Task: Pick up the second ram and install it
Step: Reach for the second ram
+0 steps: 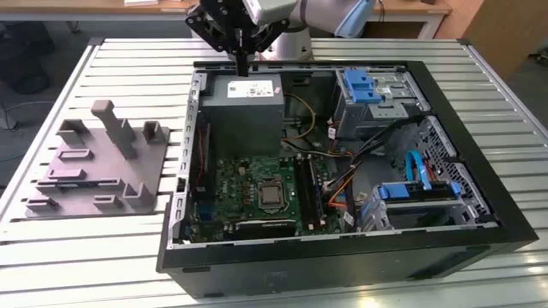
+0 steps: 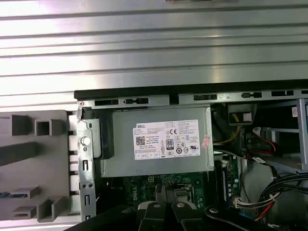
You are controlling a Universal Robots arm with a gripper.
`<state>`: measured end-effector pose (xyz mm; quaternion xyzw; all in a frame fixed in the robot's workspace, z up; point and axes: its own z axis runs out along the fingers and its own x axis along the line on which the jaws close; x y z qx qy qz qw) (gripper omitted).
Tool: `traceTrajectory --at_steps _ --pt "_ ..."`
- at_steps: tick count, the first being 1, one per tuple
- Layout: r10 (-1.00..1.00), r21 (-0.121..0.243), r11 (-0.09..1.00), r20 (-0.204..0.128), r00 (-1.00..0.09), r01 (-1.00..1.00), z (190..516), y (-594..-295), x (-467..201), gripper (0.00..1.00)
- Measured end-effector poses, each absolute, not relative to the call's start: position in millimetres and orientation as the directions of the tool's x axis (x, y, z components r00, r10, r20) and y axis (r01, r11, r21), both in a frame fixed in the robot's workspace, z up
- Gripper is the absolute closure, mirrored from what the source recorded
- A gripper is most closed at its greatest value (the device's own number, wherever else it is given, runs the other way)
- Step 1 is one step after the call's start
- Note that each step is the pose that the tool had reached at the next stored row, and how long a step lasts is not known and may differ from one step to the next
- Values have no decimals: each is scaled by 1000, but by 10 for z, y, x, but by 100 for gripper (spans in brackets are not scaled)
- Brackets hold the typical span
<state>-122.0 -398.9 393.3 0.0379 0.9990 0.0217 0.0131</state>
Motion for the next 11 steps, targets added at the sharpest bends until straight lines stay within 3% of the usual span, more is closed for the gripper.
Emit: traceTrajectory --at_steps 11 --pt "76 45 996 -28 -997 75 3934 -3989 -1459 90"
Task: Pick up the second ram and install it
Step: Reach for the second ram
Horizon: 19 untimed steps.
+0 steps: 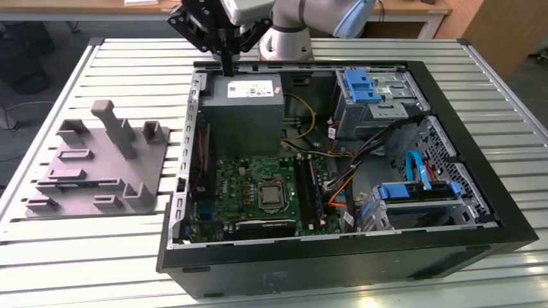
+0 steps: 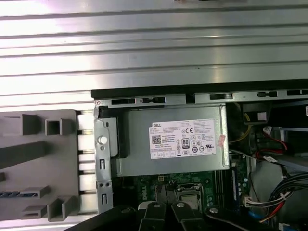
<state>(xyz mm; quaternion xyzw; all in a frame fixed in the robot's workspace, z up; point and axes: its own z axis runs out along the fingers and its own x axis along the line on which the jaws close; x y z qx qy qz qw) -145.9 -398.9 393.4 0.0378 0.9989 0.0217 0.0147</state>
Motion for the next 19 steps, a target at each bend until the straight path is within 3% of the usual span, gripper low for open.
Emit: traceTrajectory --at_steps 19 --pt "76 45 996 -37 -996 75 3927 -3989 -2220 90"
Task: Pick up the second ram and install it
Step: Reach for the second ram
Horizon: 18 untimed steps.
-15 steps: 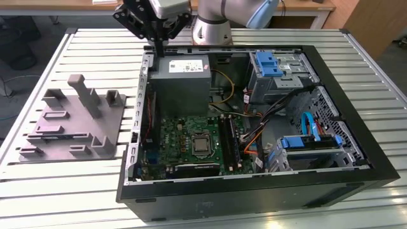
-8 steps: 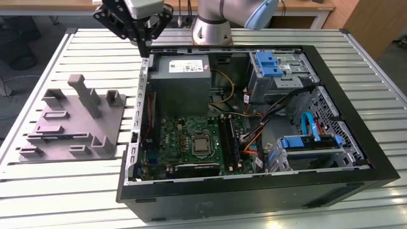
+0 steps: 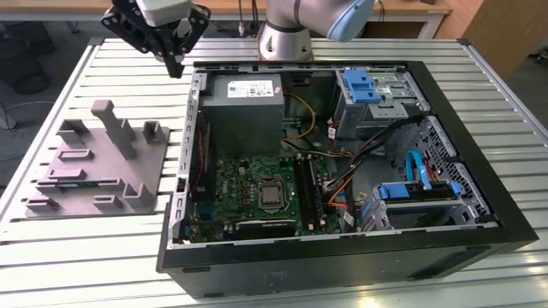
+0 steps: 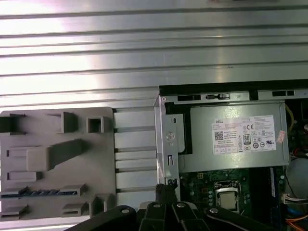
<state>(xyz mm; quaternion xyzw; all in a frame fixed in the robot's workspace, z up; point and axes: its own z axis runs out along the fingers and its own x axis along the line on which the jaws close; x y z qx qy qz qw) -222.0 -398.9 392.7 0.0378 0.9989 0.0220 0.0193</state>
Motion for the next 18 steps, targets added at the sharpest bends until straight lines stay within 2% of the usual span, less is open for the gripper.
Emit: traceTrajectory --at_steps 18 --pt "76 45 996 -37 -996 75 3916 -3989 -2670 90"
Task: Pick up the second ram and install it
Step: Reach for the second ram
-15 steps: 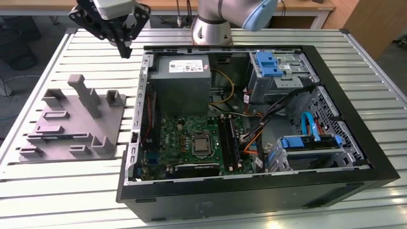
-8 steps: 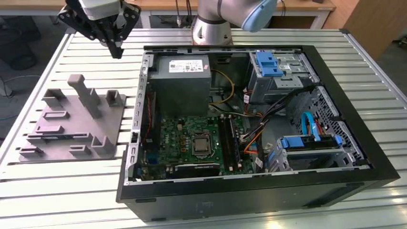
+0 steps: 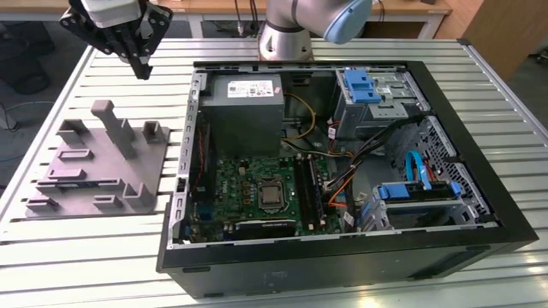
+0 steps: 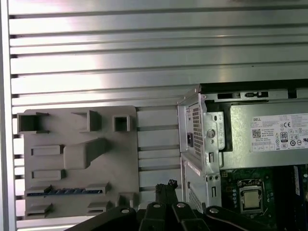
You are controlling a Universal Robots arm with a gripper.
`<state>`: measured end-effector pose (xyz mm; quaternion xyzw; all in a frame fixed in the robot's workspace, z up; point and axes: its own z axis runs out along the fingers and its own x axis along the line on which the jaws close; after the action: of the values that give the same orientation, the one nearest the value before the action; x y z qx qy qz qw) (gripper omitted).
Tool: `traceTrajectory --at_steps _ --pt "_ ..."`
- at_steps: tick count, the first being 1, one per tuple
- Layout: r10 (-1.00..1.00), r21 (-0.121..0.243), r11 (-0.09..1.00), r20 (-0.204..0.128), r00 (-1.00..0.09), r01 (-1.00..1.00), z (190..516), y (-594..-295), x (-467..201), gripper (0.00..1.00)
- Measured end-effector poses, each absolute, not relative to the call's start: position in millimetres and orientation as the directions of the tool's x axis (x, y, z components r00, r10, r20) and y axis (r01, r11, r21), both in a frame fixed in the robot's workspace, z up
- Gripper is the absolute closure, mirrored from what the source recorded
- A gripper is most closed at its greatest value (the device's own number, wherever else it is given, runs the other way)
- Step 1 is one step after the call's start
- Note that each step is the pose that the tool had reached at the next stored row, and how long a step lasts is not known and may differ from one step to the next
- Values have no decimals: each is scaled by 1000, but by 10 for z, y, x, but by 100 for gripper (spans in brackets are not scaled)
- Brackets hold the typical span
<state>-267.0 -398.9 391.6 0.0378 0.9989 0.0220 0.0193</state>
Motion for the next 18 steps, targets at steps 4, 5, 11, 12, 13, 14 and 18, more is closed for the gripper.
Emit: traceTrajectory --at_steps 4,5,11,12,13,14,18 --pt "76 45 996 -37 -996 75 3914 -3989 -2767 90" --pt "76 45 996 -37 -996 74 3913 -3989 -2791 90" --pt "76 45 996 -37 -996 75 3908 -3989 -2934 90" --pt "76 45 996 -37 -996 75 3907 -3989 -2958 90" --pt "76 45 996 -37 -996 75 3908 -3989 -2983 90" --pt "76 45 996 -37 -996 74 3907 -3989 -3010 90" --pt "76 45 996 -37 -996 75 3904 -3989 -3122 90"
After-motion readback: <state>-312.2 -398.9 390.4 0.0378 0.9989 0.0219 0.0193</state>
